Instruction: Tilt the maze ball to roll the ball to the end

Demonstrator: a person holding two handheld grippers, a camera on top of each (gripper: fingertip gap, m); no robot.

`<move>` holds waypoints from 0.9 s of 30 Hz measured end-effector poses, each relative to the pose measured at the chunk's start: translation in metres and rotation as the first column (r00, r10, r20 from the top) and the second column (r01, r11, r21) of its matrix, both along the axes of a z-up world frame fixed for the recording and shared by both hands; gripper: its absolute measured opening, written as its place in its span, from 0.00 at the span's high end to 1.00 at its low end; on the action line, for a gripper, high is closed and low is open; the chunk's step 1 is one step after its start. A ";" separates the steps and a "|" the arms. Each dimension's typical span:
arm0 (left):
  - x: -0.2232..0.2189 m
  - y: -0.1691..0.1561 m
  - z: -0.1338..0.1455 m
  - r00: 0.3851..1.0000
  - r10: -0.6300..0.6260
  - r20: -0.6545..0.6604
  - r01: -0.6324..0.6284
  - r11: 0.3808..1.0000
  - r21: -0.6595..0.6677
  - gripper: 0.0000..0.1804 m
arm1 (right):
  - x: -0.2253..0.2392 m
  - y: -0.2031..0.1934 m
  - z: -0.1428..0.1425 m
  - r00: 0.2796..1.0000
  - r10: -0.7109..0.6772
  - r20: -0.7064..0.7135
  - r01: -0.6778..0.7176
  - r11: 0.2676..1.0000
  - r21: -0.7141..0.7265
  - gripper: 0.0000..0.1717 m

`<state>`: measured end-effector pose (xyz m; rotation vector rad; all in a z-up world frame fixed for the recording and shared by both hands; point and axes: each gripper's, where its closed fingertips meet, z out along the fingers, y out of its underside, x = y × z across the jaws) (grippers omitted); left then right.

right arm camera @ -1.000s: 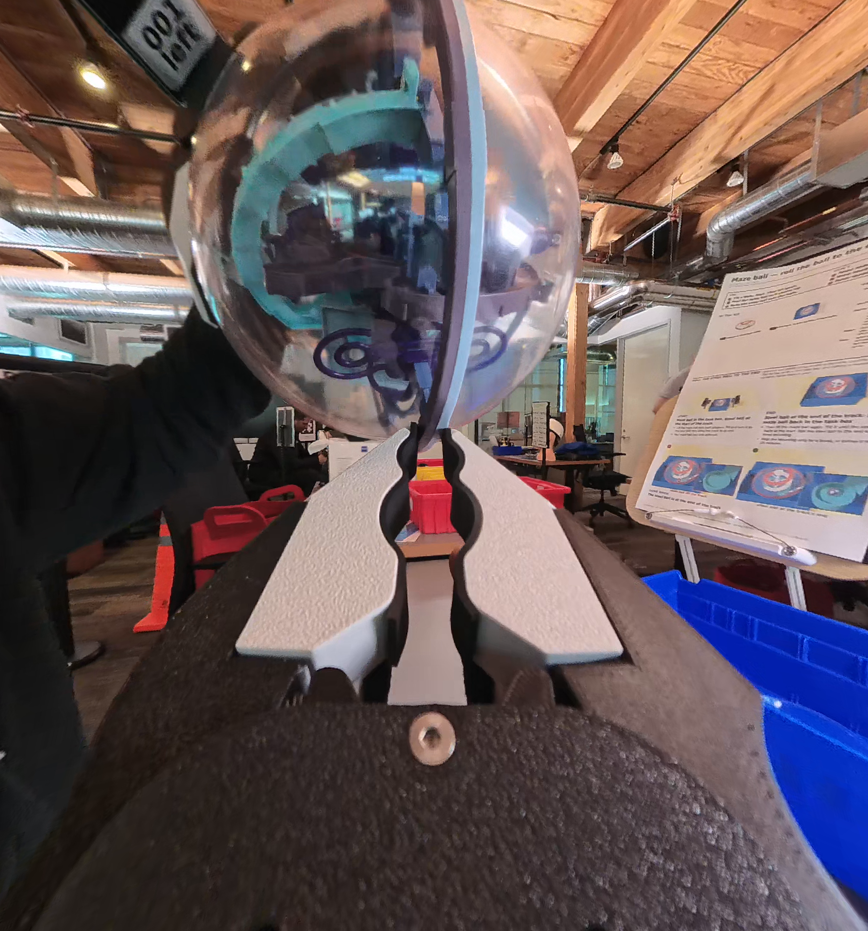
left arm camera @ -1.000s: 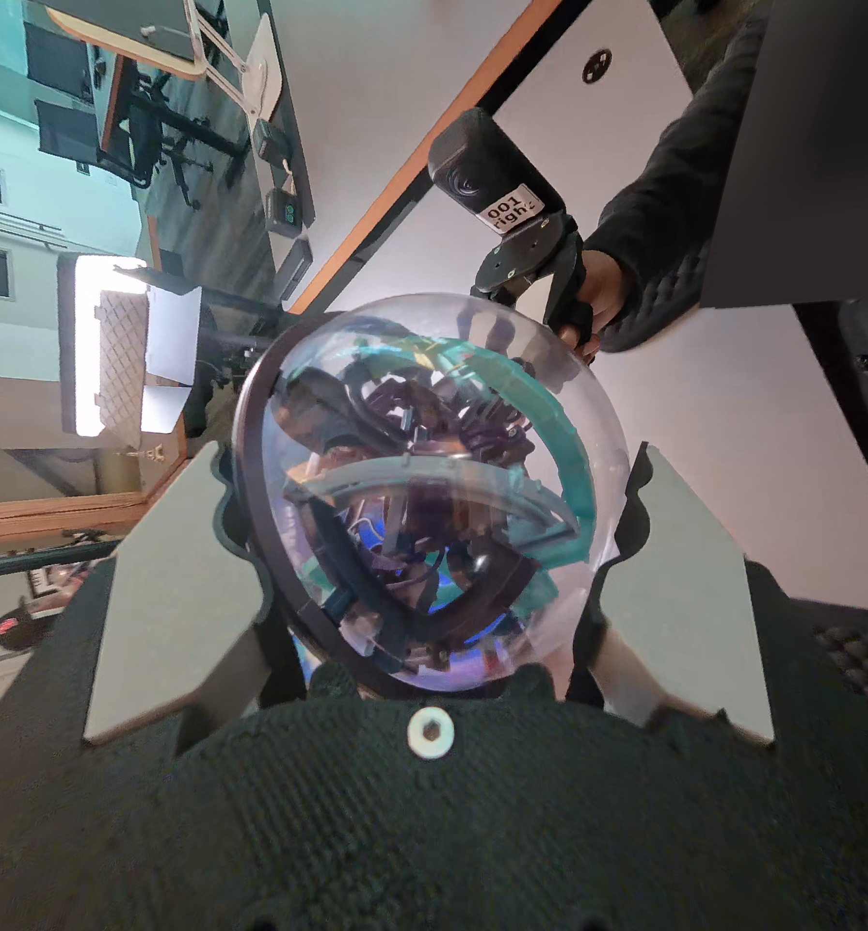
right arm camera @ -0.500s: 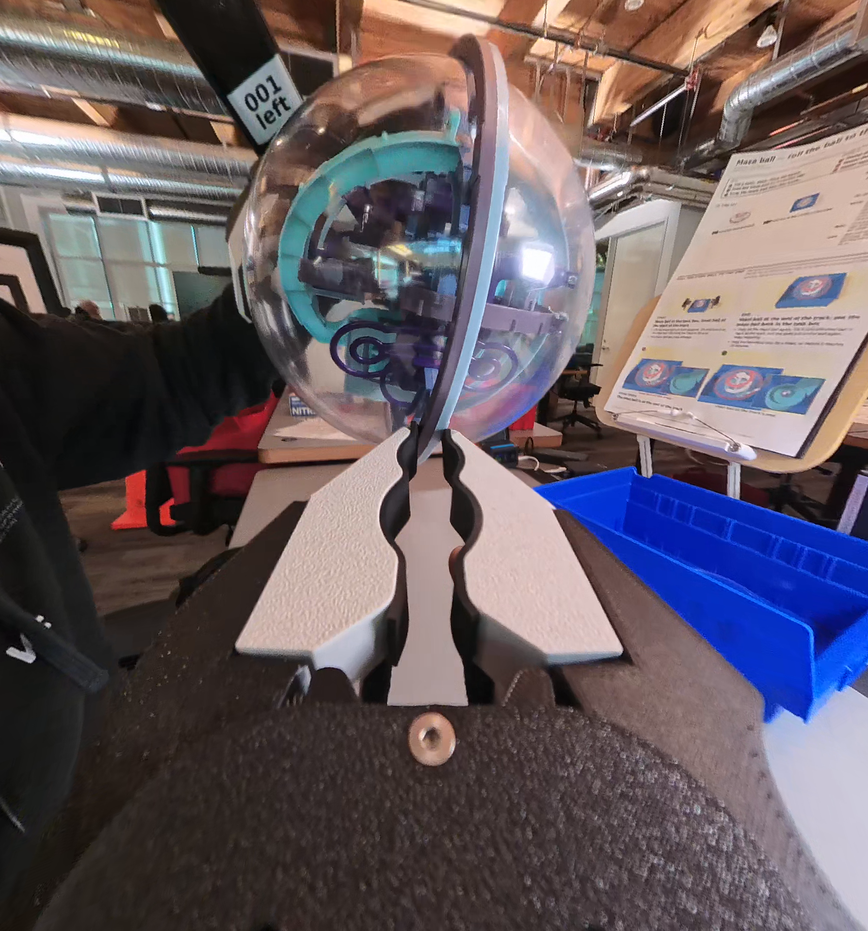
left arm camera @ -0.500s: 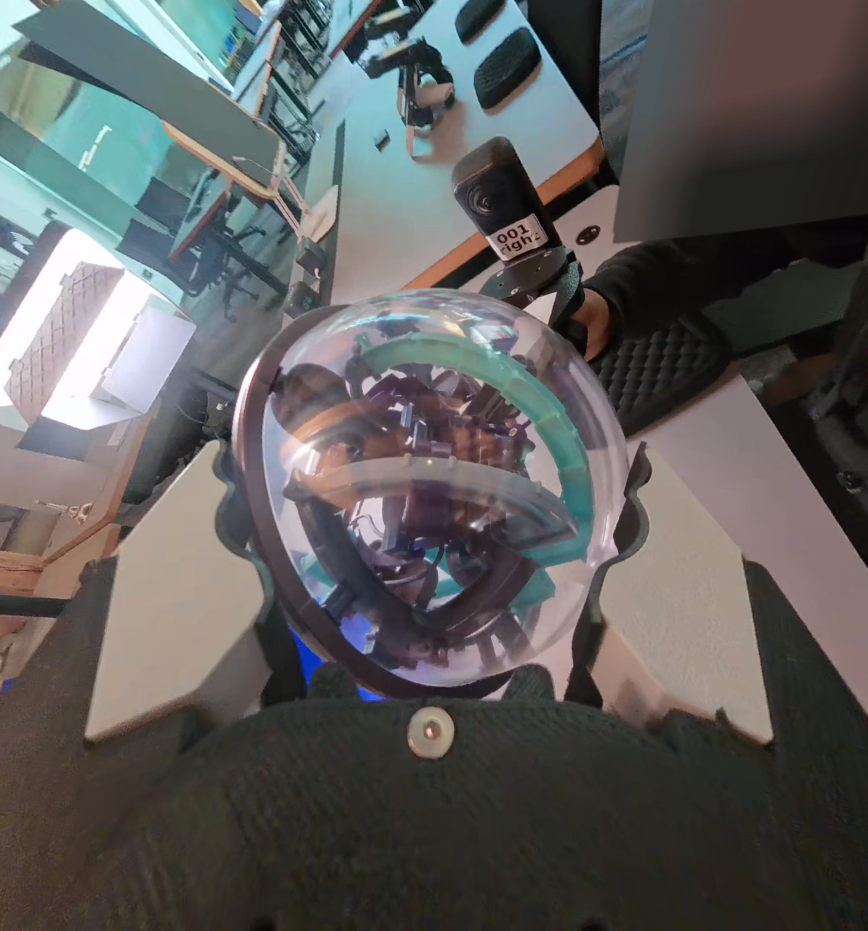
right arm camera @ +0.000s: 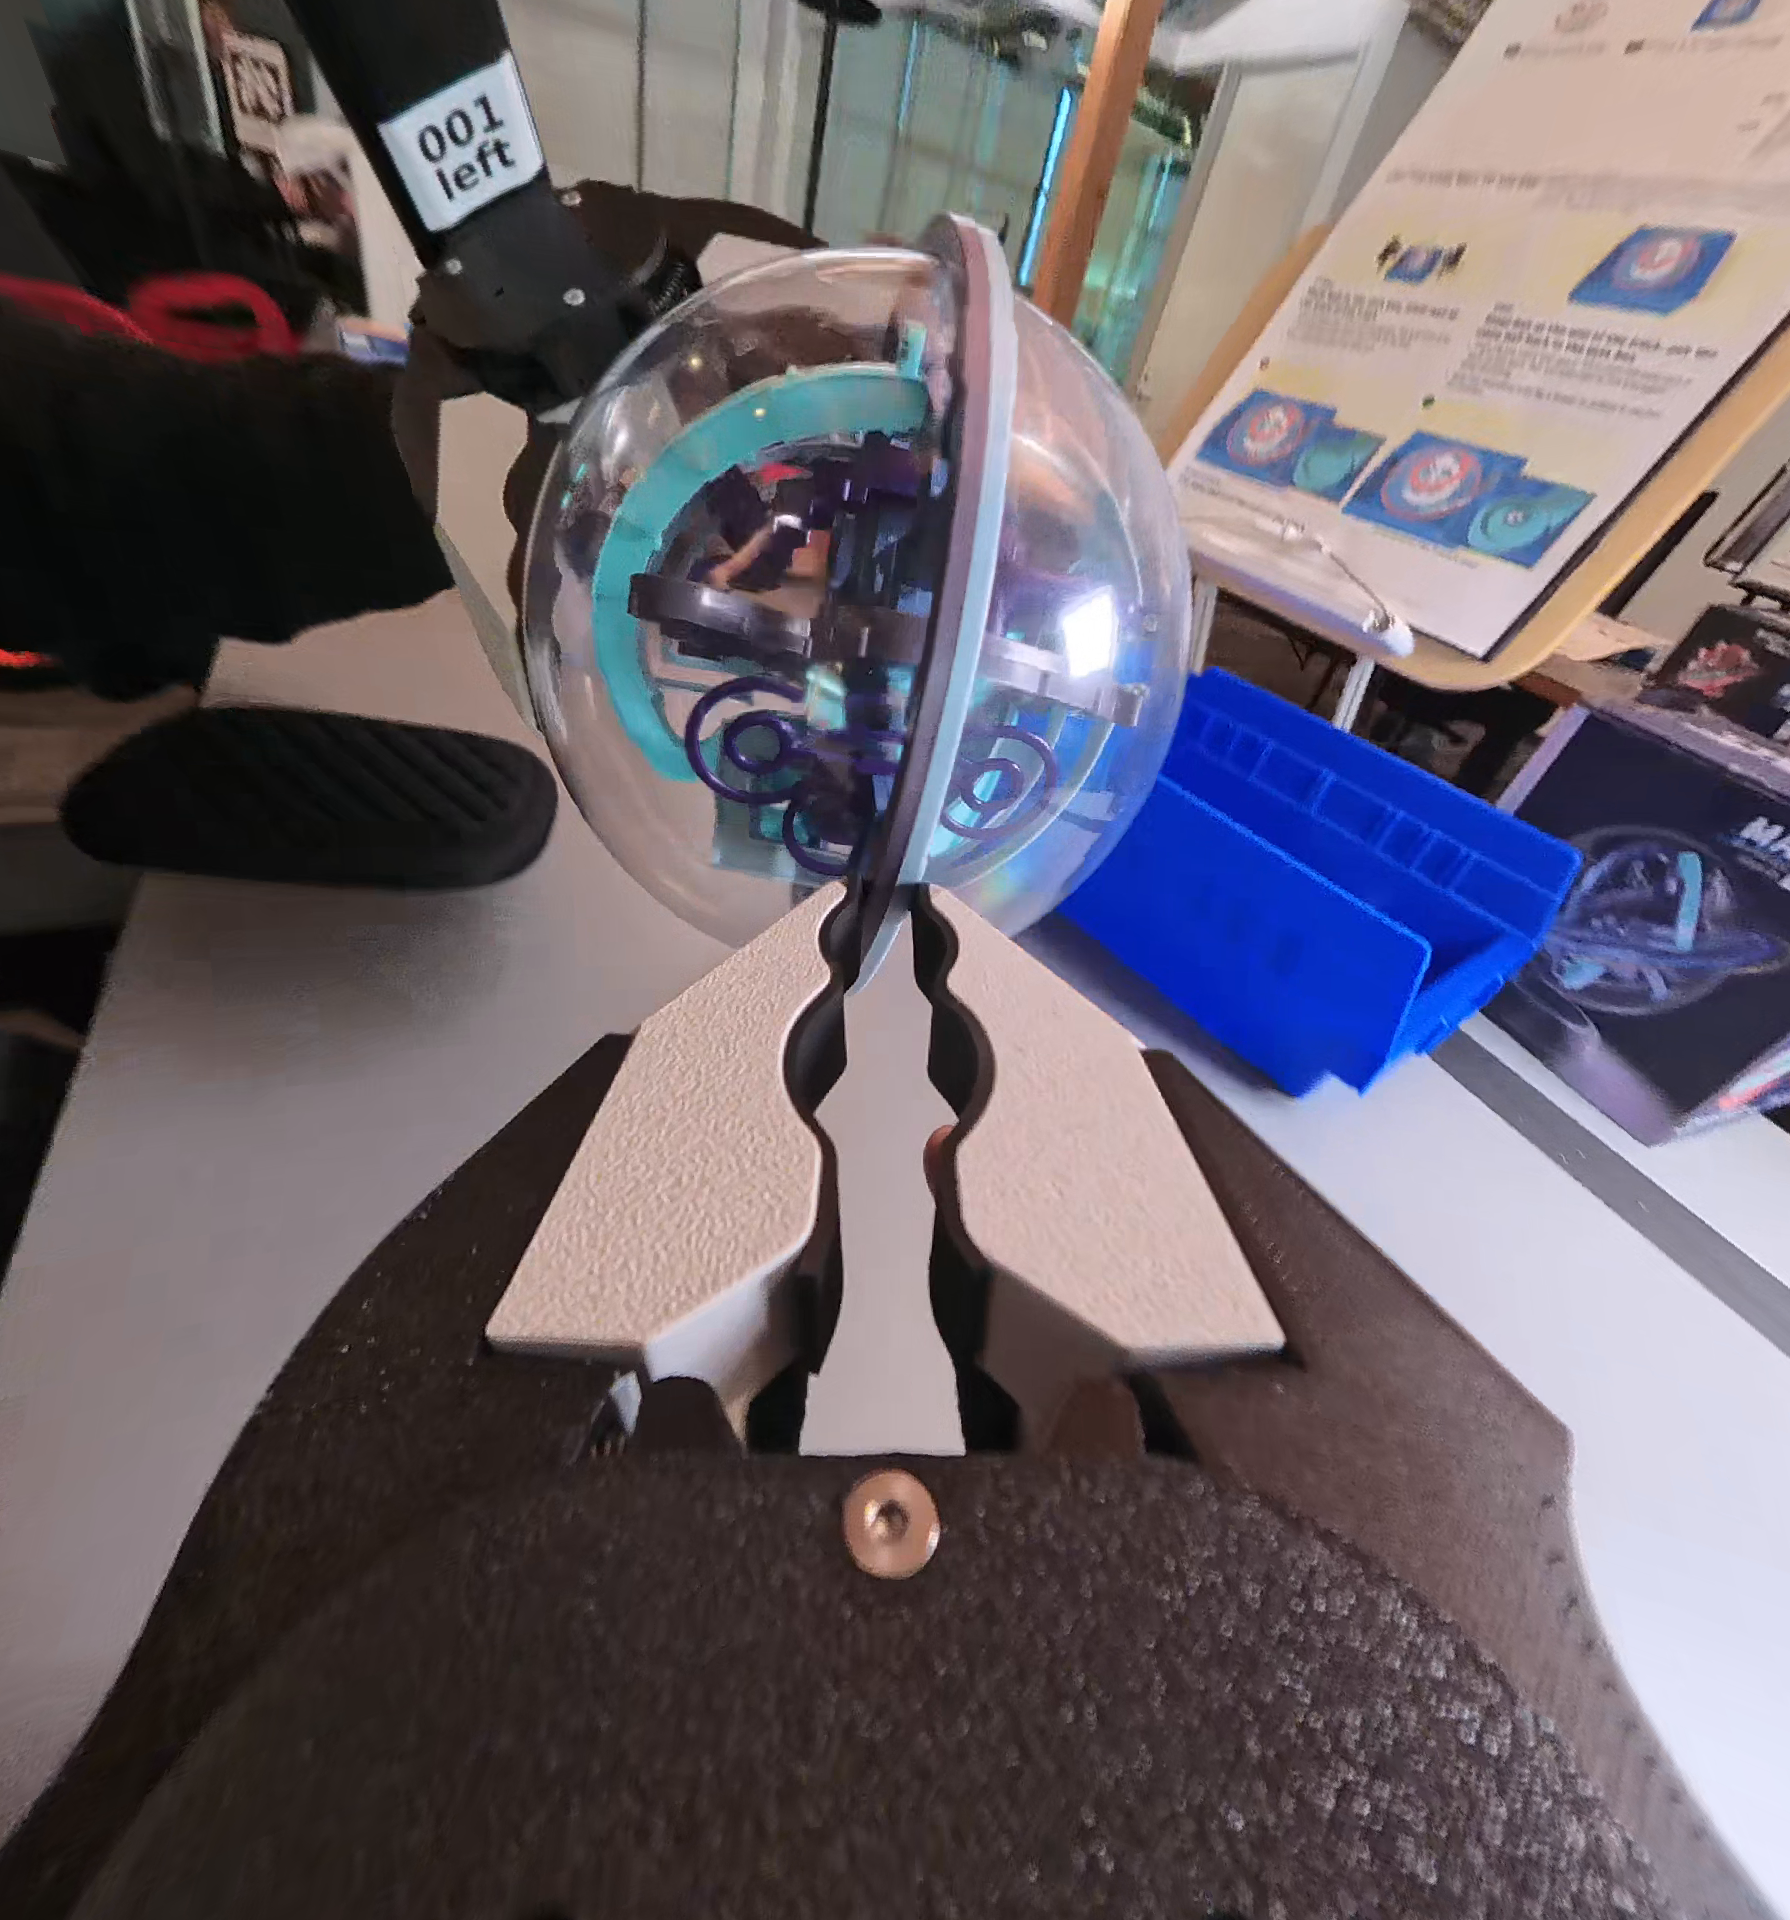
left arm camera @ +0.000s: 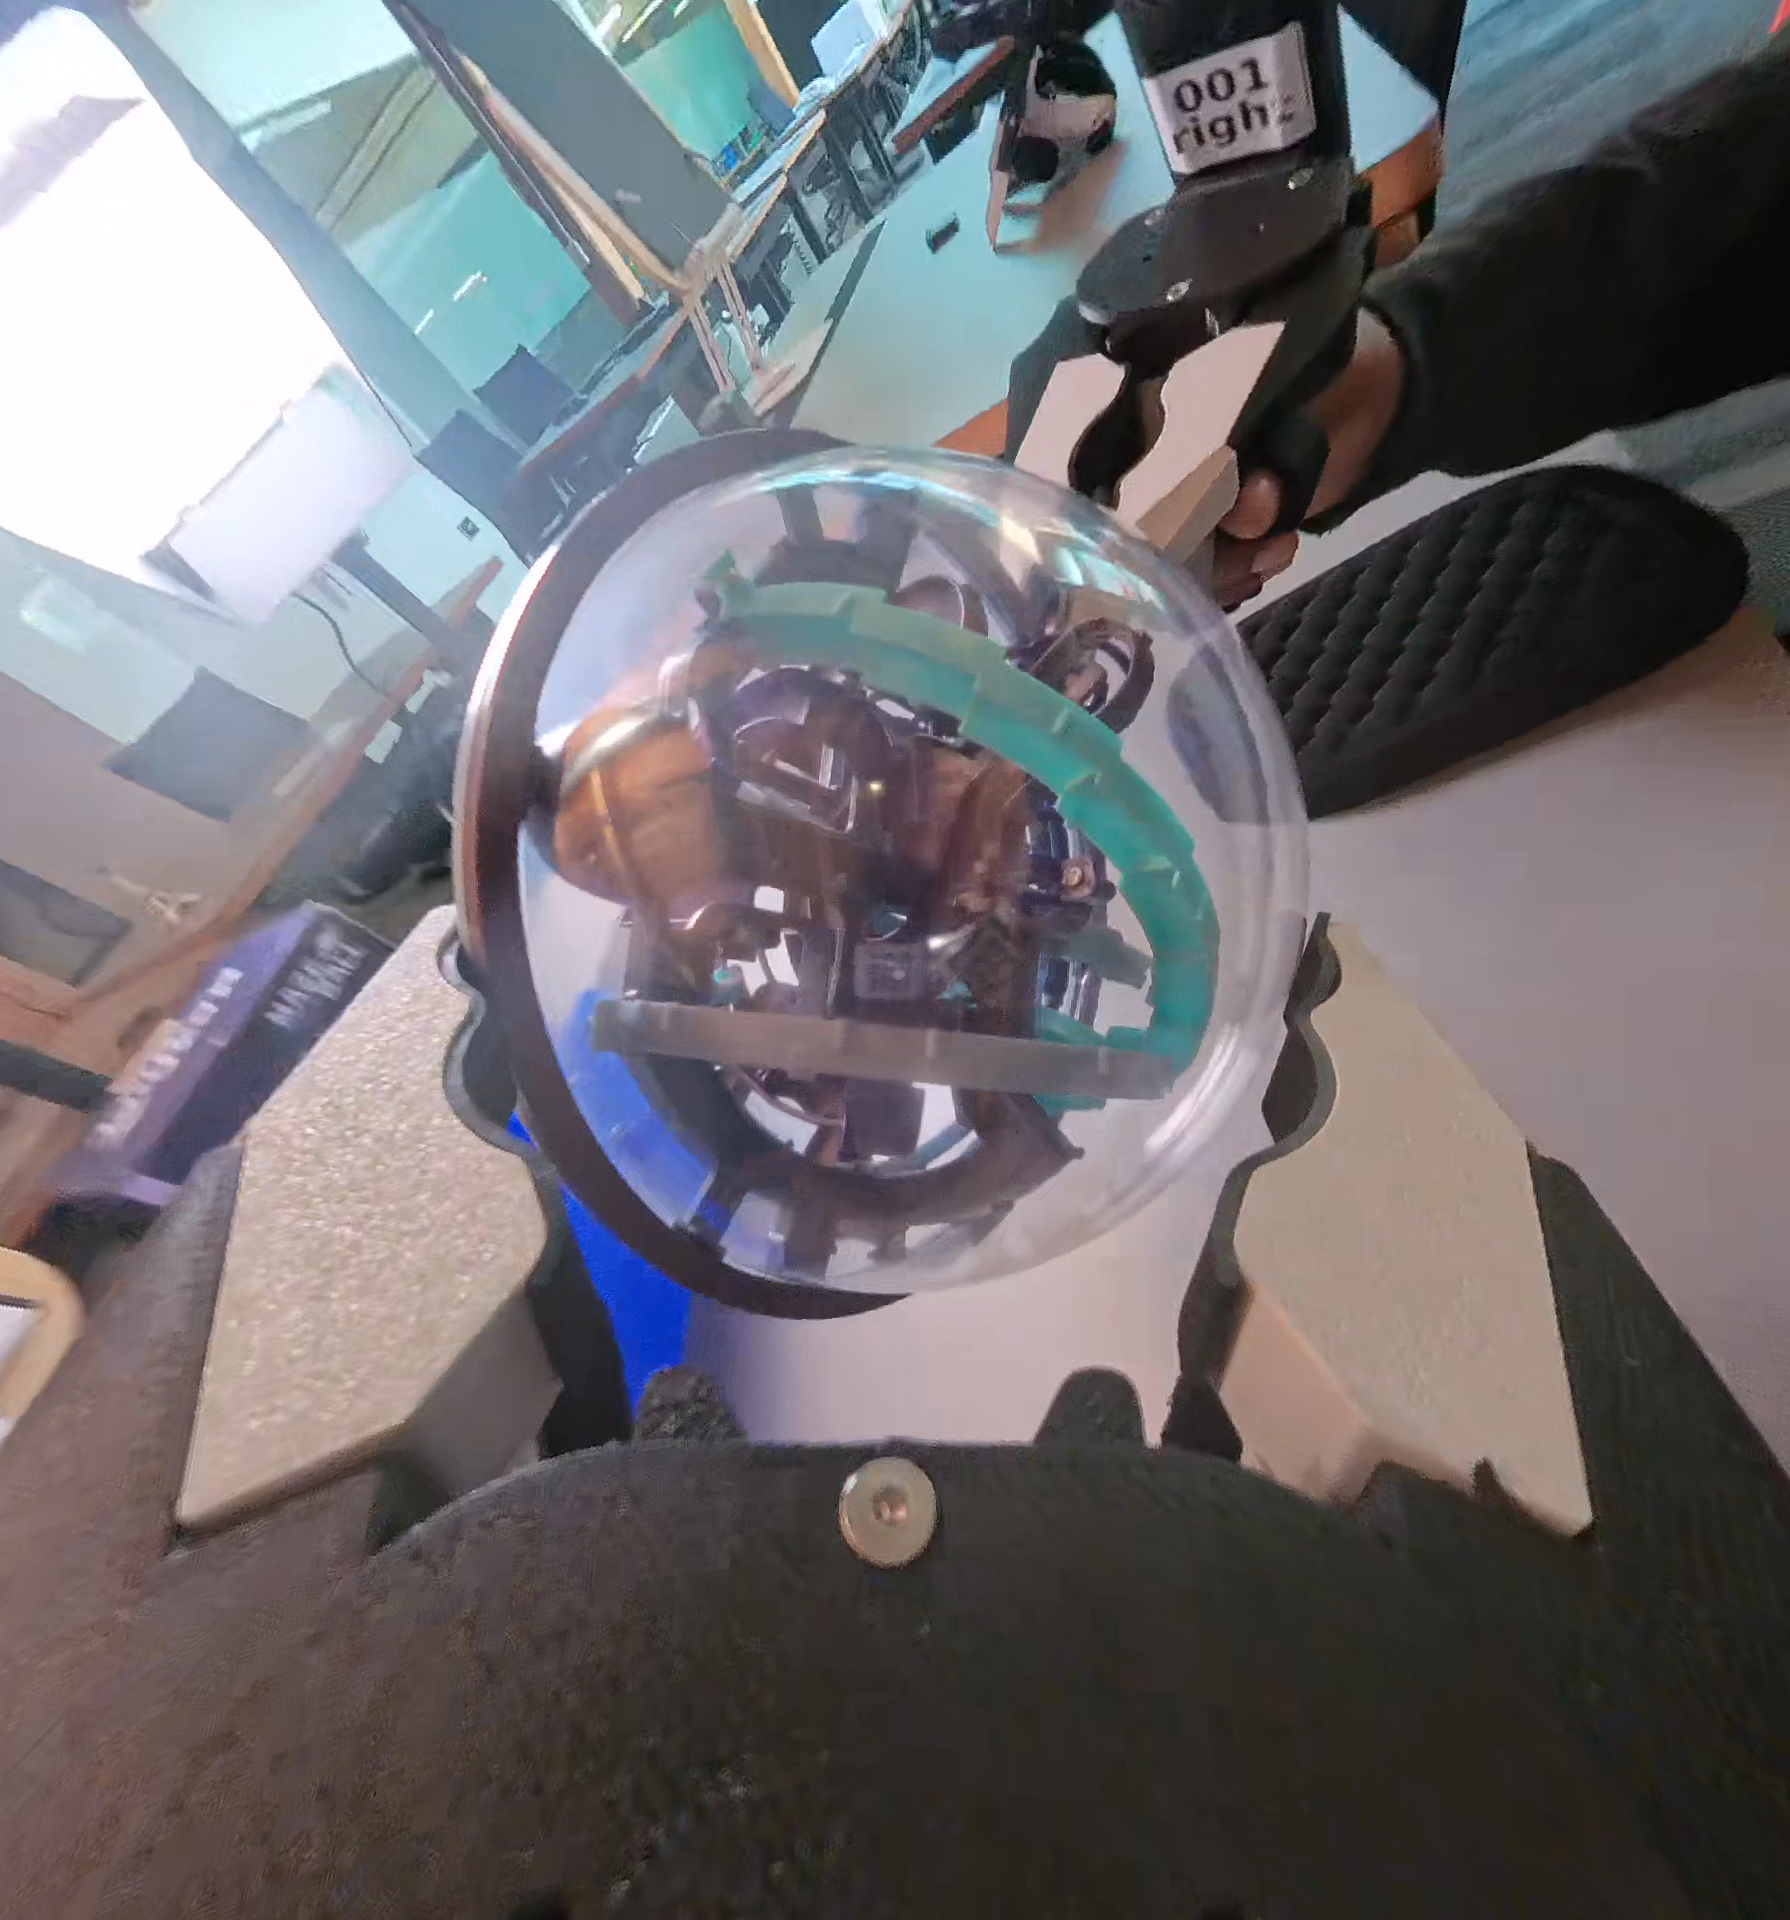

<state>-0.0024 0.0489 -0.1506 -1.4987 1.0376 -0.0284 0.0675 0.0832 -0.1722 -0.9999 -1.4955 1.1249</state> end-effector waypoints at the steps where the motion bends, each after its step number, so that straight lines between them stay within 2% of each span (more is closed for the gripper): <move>1: 0.000 0.001 -0.008 0.999 -0.004 0.051 0.005 1.000 -0.027 0.19 | 0.001 0.000 -0.006 1.000 -0.005 0.012 0.005 1.000 0.003 0.96; 3: 0.000 0.003 -0.023 0.992 -0.004 0.122 0.012 0.998 -0.065 0.19 | 0.003 0.001 -0.014 1.000 -0.011 0.027 0.011 1.000 -0.004 0.96; 6: -0.002 0.007 -0.046 0.987 0.010 0.160 0.009 0.993 -0.117 0.19 | 0.004 0.001 -0.027 0.999 -0.011 0.052 0.011 1.000 -0.014 0.96; 14: -0.009 0.013 -0.087 0.986 0.053 0.155 -0.022 0.980 -0.198 0.20 | 0.005 -0.003 -0.037 0.998 0.008 0.064 -0.009 1.000 0.004 0.97; 20: -0.011 0.016 -0.106 0.987 0.079 0.142 -0.045 0.972 -0.230 0.21 | 0.006 -0.007 -0.038 0.997 -0.005 0.071 -0.003 0.994 0.110 0.97; 27: -0.010 0.009 -0.110 0.985 0.061 0.161 -0.014 0.961 -0.277 0.25 | 0.008 -0.013 -0.033 0.999 -0.010 0.049 0.000 0.976 0.217 0.97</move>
